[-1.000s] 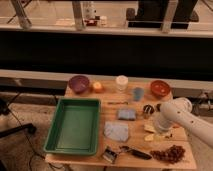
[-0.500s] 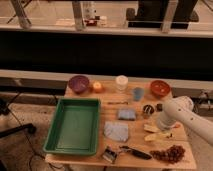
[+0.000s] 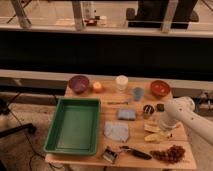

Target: Place banana in tray

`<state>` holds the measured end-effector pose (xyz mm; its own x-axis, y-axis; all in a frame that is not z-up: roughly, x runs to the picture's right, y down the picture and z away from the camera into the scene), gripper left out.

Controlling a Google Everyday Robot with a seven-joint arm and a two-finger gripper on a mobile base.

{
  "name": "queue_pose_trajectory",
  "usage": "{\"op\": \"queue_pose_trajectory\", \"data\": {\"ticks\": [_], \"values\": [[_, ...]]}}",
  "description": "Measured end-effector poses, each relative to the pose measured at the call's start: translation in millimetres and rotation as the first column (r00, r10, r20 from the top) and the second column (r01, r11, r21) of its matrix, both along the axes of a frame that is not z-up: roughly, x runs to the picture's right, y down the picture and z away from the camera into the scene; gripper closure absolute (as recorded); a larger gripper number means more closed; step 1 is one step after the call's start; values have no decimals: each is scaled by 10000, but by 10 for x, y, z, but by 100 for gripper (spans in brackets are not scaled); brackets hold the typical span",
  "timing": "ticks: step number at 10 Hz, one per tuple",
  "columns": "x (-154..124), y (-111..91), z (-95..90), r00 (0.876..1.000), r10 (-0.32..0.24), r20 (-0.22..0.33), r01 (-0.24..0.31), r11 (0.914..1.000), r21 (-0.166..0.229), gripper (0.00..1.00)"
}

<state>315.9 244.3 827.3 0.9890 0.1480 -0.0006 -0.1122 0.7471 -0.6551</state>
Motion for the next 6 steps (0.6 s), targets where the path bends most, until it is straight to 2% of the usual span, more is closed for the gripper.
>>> {"op": "queue_pose_trajectory", "data": {"ticks": [5, 6], "values": [[32, 25, -24, 10000, 46, -51, -47, 9999, -139, 97], [32, 21, -21, 10000, 37, -44, -37, 9999, -117, 100]]}}
